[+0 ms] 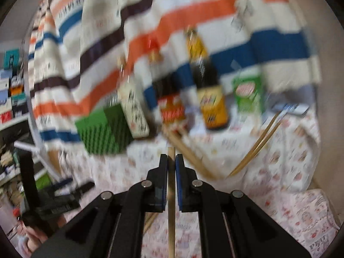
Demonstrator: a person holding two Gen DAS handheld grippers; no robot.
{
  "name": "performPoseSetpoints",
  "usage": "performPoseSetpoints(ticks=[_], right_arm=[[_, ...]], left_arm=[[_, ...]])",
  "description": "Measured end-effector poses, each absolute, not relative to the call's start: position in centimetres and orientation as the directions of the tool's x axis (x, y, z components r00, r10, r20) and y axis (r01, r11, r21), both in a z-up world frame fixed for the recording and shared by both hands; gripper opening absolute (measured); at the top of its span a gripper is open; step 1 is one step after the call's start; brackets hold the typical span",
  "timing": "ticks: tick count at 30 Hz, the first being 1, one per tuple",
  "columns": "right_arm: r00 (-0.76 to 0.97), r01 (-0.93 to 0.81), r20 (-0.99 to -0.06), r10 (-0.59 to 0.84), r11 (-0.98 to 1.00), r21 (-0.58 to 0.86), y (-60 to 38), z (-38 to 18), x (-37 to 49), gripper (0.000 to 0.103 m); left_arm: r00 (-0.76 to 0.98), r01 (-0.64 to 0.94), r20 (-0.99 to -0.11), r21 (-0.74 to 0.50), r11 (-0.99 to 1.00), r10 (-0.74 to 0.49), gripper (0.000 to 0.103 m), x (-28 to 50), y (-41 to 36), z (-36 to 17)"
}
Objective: Organize utensils
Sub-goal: 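Carry the chopstick over the clear cup and open the right tool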
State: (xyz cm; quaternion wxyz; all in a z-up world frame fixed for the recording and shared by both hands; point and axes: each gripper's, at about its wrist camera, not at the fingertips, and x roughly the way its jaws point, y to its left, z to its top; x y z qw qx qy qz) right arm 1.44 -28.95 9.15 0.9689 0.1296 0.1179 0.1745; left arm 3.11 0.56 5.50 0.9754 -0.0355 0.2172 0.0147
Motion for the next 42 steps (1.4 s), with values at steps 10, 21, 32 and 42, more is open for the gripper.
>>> performPoseSetpoints(ticks=[10,21,32,42], right_arm=[[0.99,-0.137,0.001,0.142,0.953,0.269,-30.0,10.9,-1.0,0.007],[0.995,0.006,0.094,-0.026,0.979,0.205,-29.7,16.7,2.2,0.006],[0.972,0.184,0.11,-0.208,0.964,0.19,-27.7,15.4,8.0,0.006],[0.975,0.027,-0.222,0.008,0.988,0.151,-27.7,11.6,11.2,0.006]], left_arm=[[0.887,-0.025,-0.462,-0.062,0.998,-0.006,0.102,3.8,0.3,4.7],[0.84,0.021,-0.54,-0.062,0.998,-0.052,0.102,5.2,-0.4,3.0],[0.842,0.006,-0.538,-0.063,0.998,-0.039,0.102,5.3,0.0,3.1],[0.831,0.003,-0.551,-0.133,0.991,-0.076,0.102,5.2,0.9,3.4]])
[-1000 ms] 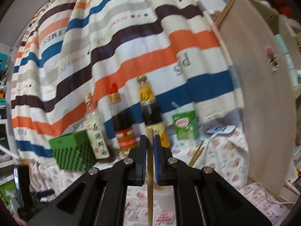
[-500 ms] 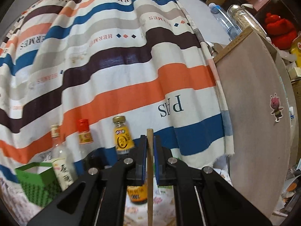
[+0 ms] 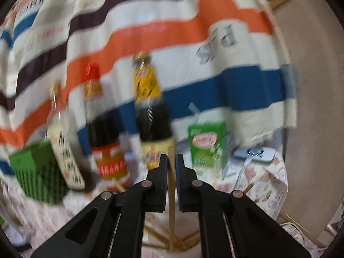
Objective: Organize utensils
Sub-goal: 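Carry the chopstick over the clear cup and open the right tool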
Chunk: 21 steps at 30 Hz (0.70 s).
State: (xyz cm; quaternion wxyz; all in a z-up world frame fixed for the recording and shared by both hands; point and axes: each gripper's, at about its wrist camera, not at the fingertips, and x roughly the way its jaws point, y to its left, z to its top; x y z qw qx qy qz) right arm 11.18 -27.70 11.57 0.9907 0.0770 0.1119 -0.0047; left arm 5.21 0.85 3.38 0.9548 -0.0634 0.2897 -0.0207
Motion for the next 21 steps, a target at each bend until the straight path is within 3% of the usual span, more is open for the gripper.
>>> performPoseSetpoints(ticks=[3,9,15,21], right_arm=[[0.96,0.014,-0.279,0.025,0.991,0.136,-27.9,10.6,11.3,0.008],[0.939,0.038,-0.343,0.017,0.988,0.153,-28.8,9.3,8.7,0.057],[0.898,-0.021,-0.416,0.14,0.96,0.279,-29.1,6.6,6.2,0.073],[0.909,-0.074,-0.388,0.155,0.974,0.214,-27.3,4.1,5.3,0.085]], left_arm=[[0.837,0.0,-0.543,-0.129,0.992,-0.07,0.102,5.1,0.8,3.6],[0.843,-0.007,-0.533,-0.14,0.99,-0.069,0.102,5.0,1.3,3.9],[0.844,-0.017,-0.534,-0.128,0.992,-0.055,0.102,5.1,1.3,3.7],[0.857,-0.019,-0.514,-0.088,0.996,-0.029,0.102,4.9,0.8,3.9]])
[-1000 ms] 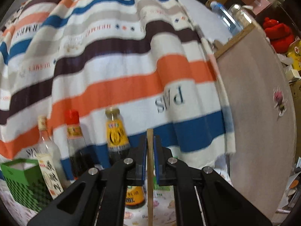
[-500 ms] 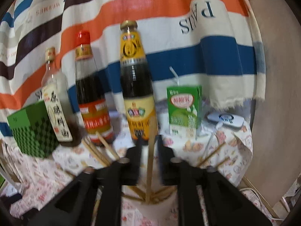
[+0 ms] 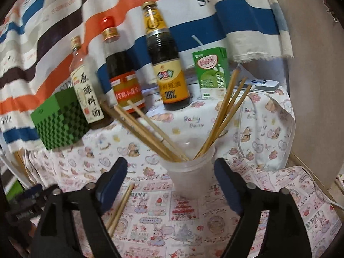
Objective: Organize utensils
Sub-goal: 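Carry the chopstick over the clear cup and open the right tool, then lower the open left tool onto a loose wooden chopstick and close it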
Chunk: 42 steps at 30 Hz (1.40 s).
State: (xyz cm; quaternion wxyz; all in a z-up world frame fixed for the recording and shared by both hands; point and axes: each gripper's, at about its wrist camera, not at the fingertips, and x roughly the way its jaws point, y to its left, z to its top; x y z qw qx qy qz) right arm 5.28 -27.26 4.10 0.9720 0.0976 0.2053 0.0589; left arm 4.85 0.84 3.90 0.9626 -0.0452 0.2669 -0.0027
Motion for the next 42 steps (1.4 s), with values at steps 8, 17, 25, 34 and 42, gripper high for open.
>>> performPoseSetpoints(ticks=[8,17,25,34,42], right_arm=[[0.876,-0.073,-0.458,0.15,0.981,0.181,-26.9,3.0,5.2,0.1],[0.844,-0.037,-0.523,0.119,0.986,0.164,-26.9,1.8,6.0,0.101],[0.796,0.006,-0.593,0.125,0.977,0.214,-28.0,0.8,7.2,0.101],[0.778,0.079,-0.623,0.08,0.972,0.223,-29.3,0.7,7.5,0.101],[0.804,0.068,-0.594,0.038,0.985,0.156,-28.5,1.3,6.9,0.101]], left_arm=[[0.826,-0.004,-0.562,-0.069,0.998,-0.036,0.102,5.4,0.0,3.0],[0.719,0.015,-0.694,-0.022,1.0,-0.026,0.102,6.7,-1.1,0.4],[0.575,0.147,-0.805,-0.071,0.987,-0.144,0.072,7.5,-3.2,-2.6],[0.467,0.213,-0.854,-0.142,0.967,-0.228,0.031,7.4,-4.9,-4.4],[0.465,0.236,-0.862,-0.098,0.967,-0.201,0.007,7.2,-5.4,-4.6]])
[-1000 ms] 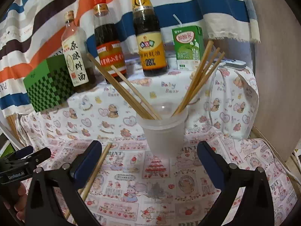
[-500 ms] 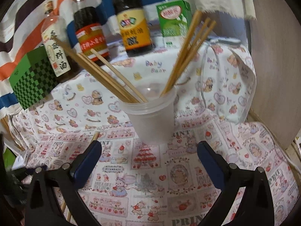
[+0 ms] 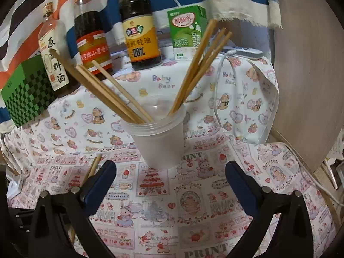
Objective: Organize utensils
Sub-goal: 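Lower the open left tool onto a loose wooden chopstick and close it, then lift the chopstick upright with the left tool while the right tool grasps the last chopstick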
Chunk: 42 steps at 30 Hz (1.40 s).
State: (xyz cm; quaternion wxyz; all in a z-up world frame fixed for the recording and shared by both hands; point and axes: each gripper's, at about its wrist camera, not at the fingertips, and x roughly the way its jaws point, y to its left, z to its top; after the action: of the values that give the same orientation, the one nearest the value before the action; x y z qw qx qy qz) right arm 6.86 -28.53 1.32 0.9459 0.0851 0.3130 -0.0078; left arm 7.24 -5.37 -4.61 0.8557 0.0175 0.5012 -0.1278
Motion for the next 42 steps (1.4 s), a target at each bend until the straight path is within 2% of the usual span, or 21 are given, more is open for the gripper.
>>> performPoseSetpoints(ticks=[4,8,11,16,20,24,28,29,31,35,38,42], right_arm=[[0.803,0.067,-0.594,0.041,0.985,0.157,-28.5,1.3,6.8,0.101],[0.805,0.074,-0.593,0.036,0.984,0.16,-28.7,1.4,6.7,0.101],[0.804,0.084,-0.594,0.032,0.983,0.166,-28.9,1.4,6.7,0.101],[0.79,0.085,-0.612,0.037,0.982,0.17,-28.9,1.1,6.9,0.101],[0.746,0.042,-0.66,0.084,0.984,0.173,-28.2,0.3,7.5,0.101],[0.656,-0.032,-0.733,0.18,0.977,0.211,-27.4,-1.2,8.5,0.1],[0.574,-0.08,-0.789,0.219,0.974,0.211,-26.1,-2.7,9.0,0.08],[0.555,-0.101,-0.802,0.221,0.975,0.198,-25.5,-3.0,9.0,0.078],[0.538,-0.137,-0.816,0.212,0.977,0.164,-24.4,-3.3,8.8,0.071],[0.523,-0.211,-0.844,0.118,0.977,0.006,-21.8,-3.6,7.8,0.066],[0.523,-0.263,-0.842,0.131,0.965,-0.013,-20.7,-3.5,7.0,0.062],[0.49,-0.273,-0.862,0.133,0.962,-0.007,-20.4,-3.9,7.0,0.044]], left_arm=[[0.47,0.253,-0.863,-0.07,0.965,-0.186,0.007,7.1,-5.8,-4.7],[0.42,0.335,-0.856,-0.163,0.928,-0.302,0.007,6.7,-6.9,-5.0],[0.441,0.379,-0.854,-0.102,0.92,-0.277,0.007,6.0,-8.3,-4.9],[0.436,0.313,-0.859,-0.135,0.94,-0.269,0.006,6.9,-7.2,-5.0],[0.483,0.232,-0.844,-0.132,0.964,-0.232,0.006,7.5,-5.1,-4.2],[0.561,0.226,-0.774,-0.197,0.954,-0.293,0.006,7.0,-3.5,-2.0],[0.712,0.253,-0.646,-0.13,0.959,-0.275,0.006,4.7,-3.3,1.5],[0.73,0.258,-0.624,-0.125,0.958,-0.278,0.006,4.3,-3.3,2.1],[0.743,0.267,-0.604,-0.128,0.955,-0.289,0.006,3.9,-3.2,2.9],[0.792,0.223,-0.559,-0.11,0.969,-0.245,0.006,3.5,-2.8,3.8],[0.816,0.215,-0.525,-0.11,0.97,-0.24,0.006,2.9,-2.3,4.6],[0.819,0.203,-0.521,-0.127,0.971,-0.24,0.006,2.7,-2.0,4.7]])
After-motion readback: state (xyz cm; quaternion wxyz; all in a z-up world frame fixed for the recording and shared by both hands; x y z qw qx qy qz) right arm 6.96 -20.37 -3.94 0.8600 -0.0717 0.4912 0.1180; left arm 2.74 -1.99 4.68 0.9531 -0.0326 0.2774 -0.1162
